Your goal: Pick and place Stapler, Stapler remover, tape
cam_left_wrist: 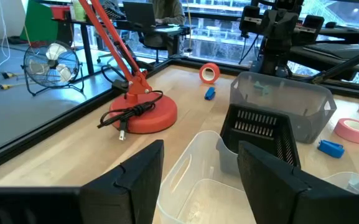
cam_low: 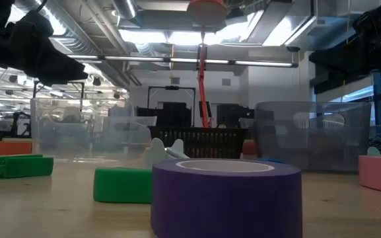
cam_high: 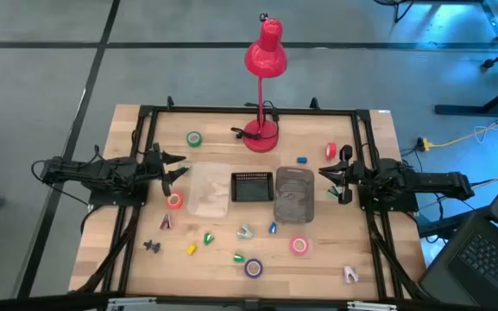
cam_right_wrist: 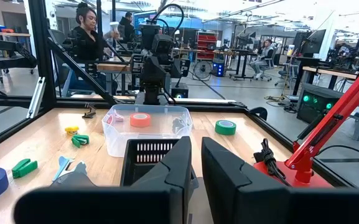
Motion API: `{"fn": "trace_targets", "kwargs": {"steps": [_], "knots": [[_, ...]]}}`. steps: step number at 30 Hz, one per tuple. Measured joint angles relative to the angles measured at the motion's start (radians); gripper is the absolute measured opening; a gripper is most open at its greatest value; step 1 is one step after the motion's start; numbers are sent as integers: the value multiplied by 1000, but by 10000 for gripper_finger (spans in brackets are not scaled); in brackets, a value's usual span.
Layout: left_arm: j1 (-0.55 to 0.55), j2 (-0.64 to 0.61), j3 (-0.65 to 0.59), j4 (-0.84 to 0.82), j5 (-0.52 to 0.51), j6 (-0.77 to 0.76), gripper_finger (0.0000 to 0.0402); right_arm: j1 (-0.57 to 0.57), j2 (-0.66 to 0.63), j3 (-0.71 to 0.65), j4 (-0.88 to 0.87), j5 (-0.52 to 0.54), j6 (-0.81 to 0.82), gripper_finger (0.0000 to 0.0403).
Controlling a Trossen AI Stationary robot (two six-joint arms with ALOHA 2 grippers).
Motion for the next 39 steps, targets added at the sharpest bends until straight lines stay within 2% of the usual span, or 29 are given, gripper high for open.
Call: {"fn": "trace_targets", "kwargs": {"steps": [15, 22, 25, 27, 29, 30, 34, 36, 39], "knots": [[0, 0, 0, 0, 0, 0, 196, 0, 0, -1, 27, 0, -37, 42], [0, 0, 0, 0, 0, 0, 196, 0, 1, -1, 347, -11, -17, 41], [0, 0, 0, 0, 0, 0, 196, 0, 14, 1, 397, 12, -16, 41], [0, 0, 0, 0, 0, 0, 196, -1, 46, 8, 295, 138, 29, 41], [0, 0, 0, 0, 0, 0, 196, -12, 96, 39, 89, 297, 185, 41], [0, 0, 0, 0, 0, 0, 196, -22, 125, 67, -30, 342, 287, 41], [0, 0, 0, 0, 0, 0, 196, -69, 236, 189, -351, 448, 664, 41], [0, 0, 0, 0, 0, 0, 196, -97, 303, 258, -479, 461, 749, 41], [0, 0, 0, 0, 0, 0, 196, -141, 440, 351, -619, 464, 795, 41]]}}
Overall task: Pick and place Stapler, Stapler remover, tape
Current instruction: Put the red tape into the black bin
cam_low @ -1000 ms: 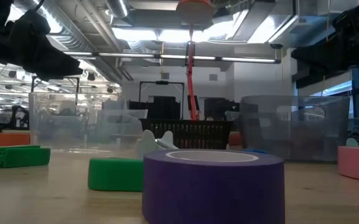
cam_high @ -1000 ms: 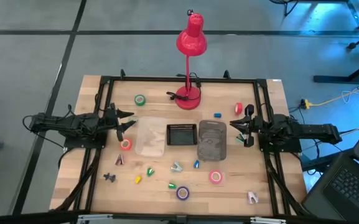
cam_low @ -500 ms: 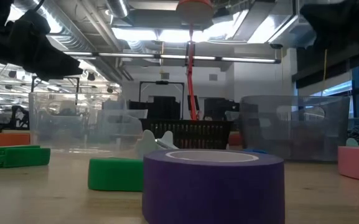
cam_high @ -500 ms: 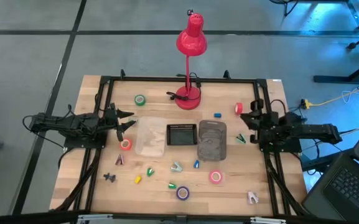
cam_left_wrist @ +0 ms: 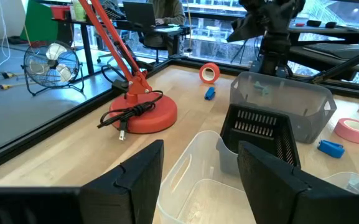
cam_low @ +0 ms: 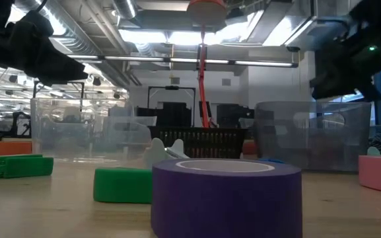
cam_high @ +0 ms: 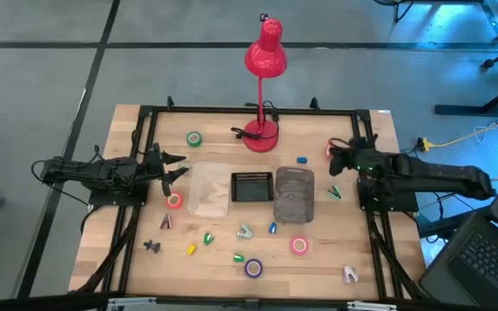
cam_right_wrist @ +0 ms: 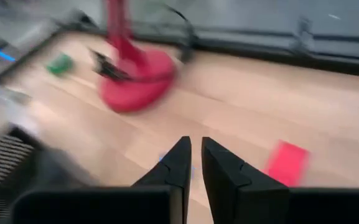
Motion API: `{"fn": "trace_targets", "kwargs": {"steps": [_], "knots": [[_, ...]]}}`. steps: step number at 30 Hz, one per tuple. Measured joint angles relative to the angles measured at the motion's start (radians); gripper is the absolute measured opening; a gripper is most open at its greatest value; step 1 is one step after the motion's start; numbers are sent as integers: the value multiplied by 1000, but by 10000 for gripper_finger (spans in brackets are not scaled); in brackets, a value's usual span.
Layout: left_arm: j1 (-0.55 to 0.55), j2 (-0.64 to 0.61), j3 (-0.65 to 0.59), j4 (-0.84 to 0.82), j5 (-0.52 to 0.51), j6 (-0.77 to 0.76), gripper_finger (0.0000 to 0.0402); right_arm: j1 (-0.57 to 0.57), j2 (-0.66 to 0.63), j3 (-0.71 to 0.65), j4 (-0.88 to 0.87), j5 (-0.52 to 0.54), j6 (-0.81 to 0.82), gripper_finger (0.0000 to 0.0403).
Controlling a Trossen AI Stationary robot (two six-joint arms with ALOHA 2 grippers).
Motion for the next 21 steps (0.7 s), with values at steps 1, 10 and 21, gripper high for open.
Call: {"fn": "trace_targets", "kwargs": {"steps": [1, 10, 21], "knots": [[0, 0, 0, 0, 0, 0, 196, -13, 50, 30, -26, 0, 6, 41], [0, 0, 0, 0, 0, 0, 196, -130, 457, 277, -370, -53, 197, 38], [0, 0, 0, 0, 0, 0, 196, -257, 584, 291, -338, -109, 202, 120]]}}
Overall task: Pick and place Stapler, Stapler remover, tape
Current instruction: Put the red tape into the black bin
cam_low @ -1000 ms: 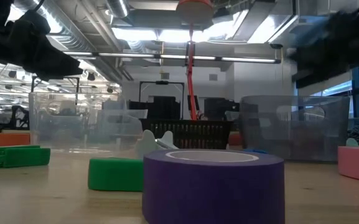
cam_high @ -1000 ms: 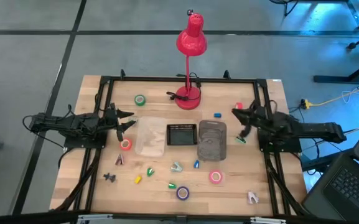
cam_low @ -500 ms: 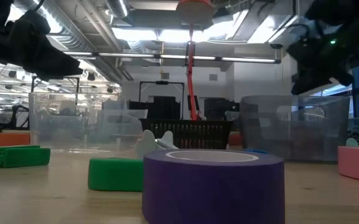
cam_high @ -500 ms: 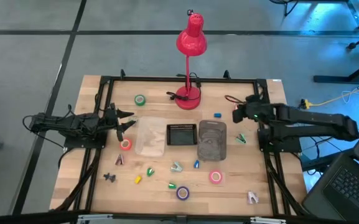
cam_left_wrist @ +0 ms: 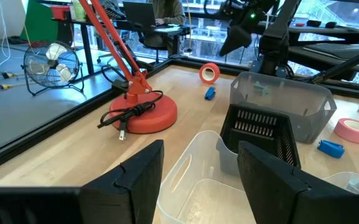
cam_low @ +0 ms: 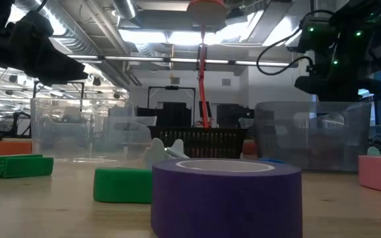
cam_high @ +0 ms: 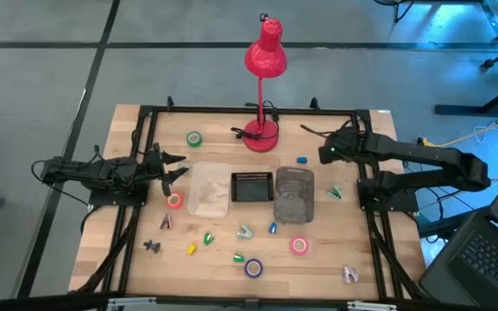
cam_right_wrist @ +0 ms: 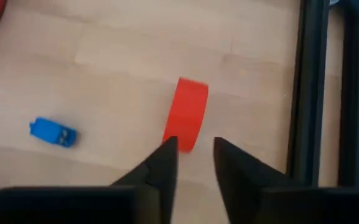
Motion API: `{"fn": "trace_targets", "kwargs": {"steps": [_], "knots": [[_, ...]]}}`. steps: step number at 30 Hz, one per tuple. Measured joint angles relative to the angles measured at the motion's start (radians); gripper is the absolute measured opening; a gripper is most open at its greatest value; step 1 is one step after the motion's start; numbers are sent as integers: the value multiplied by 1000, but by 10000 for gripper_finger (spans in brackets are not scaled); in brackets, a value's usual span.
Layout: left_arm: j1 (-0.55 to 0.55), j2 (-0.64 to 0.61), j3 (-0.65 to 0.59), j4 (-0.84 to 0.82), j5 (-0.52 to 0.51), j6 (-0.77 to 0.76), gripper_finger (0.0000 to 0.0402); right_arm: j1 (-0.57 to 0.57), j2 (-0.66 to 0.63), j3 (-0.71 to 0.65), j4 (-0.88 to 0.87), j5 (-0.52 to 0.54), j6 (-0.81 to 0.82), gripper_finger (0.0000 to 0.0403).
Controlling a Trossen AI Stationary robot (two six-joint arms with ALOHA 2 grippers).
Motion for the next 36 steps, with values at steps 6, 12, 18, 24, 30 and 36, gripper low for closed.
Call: {"fn": "trace_targets", "kwargs": {"steps": [6, 12, 18, 24, 30, 36], "knots": [[0, 0, 0, 0, 0, 0, 196, -63, 0, -6, 41, -33, -4, 218], [0, 0, 0, 0, 0, 0, 196, -90, 0, -101, 132, -103, 22, 265], [0, 0, 0, 0, 0, 0, 196, -90, 15, -240, 403, -129, 52, 268], [0, 0, 0, 0, 0, 0, 196, -100, 69, -259, 522, -71, -29, 235], [0, 0, 0, 1, 0, 0, 196, -124, 105, -256, 537, -46, -55, 98], [0, 0, 0, 1, 0, 0, 196, -117, 68, -220, 590, -15, -168, 105]]}}
